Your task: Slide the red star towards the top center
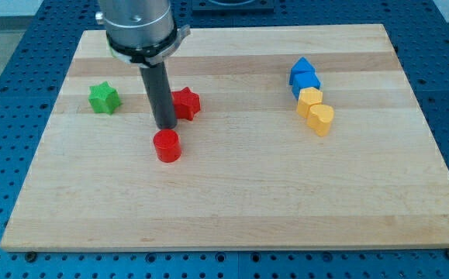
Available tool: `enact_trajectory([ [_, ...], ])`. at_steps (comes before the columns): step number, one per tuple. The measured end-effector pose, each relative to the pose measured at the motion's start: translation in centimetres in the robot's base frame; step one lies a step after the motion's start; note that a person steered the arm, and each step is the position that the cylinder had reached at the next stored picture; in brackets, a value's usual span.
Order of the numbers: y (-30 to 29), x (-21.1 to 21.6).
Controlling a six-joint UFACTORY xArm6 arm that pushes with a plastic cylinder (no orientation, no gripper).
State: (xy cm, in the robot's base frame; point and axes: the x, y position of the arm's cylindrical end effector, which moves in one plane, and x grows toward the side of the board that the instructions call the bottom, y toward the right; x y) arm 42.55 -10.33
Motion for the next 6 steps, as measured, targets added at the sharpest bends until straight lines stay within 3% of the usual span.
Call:
enact_trajectory([
  [3,5.4,-5.7],
  [6,6.7,-12.8],
])
